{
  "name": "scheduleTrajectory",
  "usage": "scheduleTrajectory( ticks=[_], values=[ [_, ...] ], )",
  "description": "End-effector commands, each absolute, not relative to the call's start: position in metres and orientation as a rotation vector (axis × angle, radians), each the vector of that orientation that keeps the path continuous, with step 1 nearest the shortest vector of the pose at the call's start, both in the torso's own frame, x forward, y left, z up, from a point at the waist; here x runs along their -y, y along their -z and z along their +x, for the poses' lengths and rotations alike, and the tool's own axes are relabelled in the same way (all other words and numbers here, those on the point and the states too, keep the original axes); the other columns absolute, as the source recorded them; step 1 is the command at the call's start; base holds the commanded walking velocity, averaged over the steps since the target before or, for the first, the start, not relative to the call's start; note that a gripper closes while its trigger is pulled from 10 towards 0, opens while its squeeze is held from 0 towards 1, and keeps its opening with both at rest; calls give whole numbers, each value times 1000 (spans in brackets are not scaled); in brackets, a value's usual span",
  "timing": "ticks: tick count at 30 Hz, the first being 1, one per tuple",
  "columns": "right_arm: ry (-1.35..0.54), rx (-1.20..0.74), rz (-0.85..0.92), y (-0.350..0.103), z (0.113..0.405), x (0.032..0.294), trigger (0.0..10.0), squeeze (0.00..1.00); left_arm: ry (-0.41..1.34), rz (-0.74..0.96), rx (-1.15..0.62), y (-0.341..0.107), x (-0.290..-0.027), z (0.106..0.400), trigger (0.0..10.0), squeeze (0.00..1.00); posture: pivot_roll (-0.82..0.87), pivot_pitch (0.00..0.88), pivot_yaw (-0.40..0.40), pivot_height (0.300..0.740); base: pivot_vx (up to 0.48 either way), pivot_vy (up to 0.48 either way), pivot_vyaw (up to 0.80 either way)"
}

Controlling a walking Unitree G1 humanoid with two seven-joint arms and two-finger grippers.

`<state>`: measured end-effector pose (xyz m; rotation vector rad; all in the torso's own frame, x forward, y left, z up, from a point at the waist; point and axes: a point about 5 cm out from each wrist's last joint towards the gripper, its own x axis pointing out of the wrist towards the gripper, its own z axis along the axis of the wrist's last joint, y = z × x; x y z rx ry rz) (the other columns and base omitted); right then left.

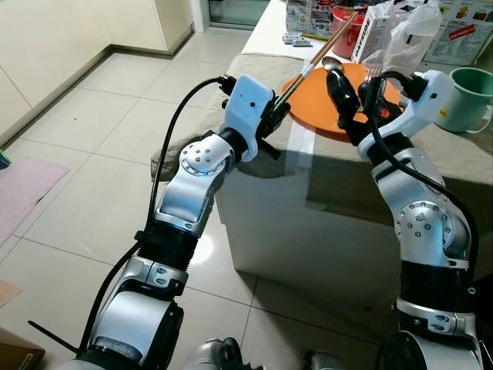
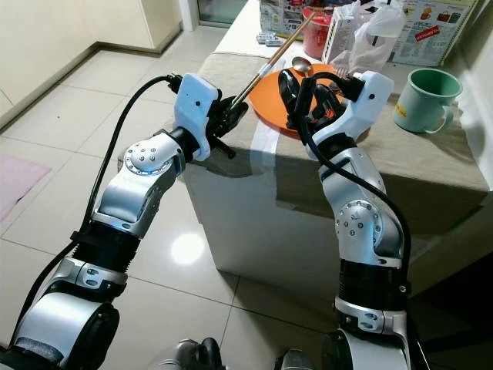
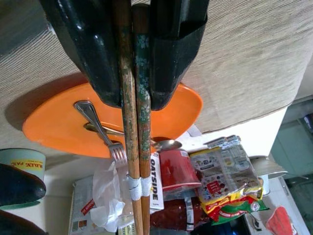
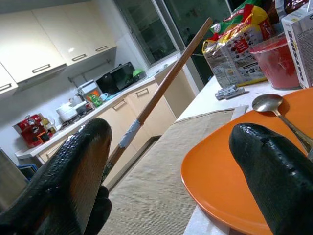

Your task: Setting the table

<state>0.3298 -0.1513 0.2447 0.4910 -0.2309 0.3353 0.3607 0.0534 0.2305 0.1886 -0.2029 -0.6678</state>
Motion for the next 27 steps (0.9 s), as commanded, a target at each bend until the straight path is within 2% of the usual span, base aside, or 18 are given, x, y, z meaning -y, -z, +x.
scheduleTrajectory(
  ticks=[1,10,11,12,14,22,27],
  values=[
    [-365,222,503,-245,335,141,10000,0,679,191,259,-236,-47,354,0,0,-174,78,69,740,0,0,0],
    [-401,159,423,-232,351,117,10000,0,723,171,318,-240,-37,344,0,0,-169,75,67,740,0,0,0],
    [-386,144,299,-229,357,121,10000,0,726,174,318,-240,-37,343,0,0,-165,70,62,740,0,0,0],
    [-386,144,299,-229,357,121,10000,0,726,174,318,-240,-37,343,0,0,-165,70,62,740,0,0,0],
    [-348,135,155,-224,364,133,10000,0,718,183,319,-239,-39,342,0,0,-161,67,57,740,0,0,0],
    [-280,165,111,-225,372,149,10000,0,703,190,333,-241,-44,340,0,0,-157,63,50,740,0,0,0],
    [-237,164,148,-221,376,154,10000,0,716,191,336,-242,-43,338,0,0,-158,68,56,740,0,0,0]
  ],
)
